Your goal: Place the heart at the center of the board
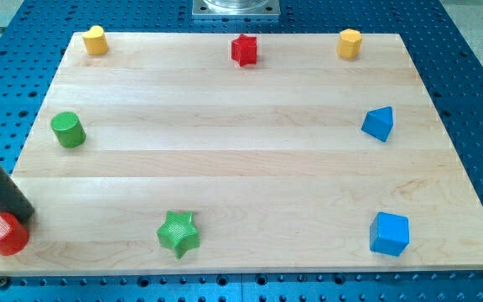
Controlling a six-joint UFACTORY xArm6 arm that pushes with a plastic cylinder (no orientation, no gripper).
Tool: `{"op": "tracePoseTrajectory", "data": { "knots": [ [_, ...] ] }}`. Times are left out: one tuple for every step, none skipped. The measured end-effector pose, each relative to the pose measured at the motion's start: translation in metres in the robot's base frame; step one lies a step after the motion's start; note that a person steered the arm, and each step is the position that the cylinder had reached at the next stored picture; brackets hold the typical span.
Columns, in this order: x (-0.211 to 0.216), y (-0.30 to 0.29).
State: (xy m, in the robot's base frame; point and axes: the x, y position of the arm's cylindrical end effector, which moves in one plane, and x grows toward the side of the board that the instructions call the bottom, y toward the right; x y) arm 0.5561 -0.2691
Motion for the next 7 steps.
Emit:
{"op": "tracePoseTrajectory", "data": {
  "knots": [
    [0.000,0.005],
    [-0.002,0.052],
    [-0.027,0.054],
    [-0.064,0.057],
    [-0.115,0.076],
    [-0.157,0.076],
    [-0.163,0.109]
  ]
}}
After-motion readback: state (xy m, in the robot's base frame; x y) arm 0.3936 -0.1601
